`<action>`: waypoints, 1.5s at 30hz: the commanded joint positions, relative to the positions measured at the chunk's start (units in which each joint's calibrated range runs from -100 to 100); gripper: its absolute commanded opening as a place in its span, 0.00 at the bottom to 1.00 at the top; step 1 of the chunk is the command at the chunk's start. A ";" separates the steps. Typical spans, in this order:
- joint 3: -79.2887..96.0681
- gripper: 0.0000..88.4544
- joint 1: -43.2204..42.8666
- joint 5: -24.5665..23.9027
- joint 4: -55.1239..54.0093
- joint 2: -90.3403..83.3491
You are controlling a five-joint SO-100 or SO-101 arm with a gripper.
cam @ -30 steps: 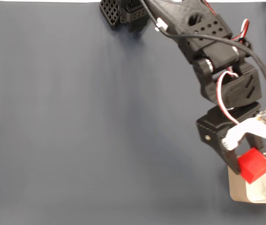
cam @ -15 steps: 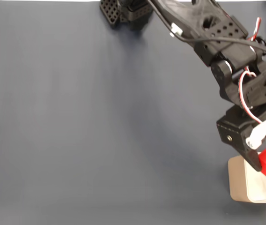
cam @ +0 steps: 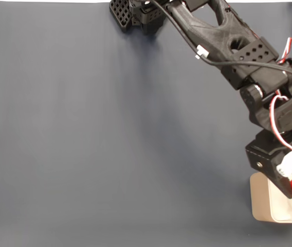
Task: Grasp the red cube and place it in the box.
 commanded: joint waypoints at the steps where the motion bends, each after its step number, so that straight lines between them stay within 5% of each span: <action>1: -3.96 0.00 -0.85 -0.63 -0.06 -0.36; 45: -7.24 0.00 -0.43 -2.34 -2.11 4.58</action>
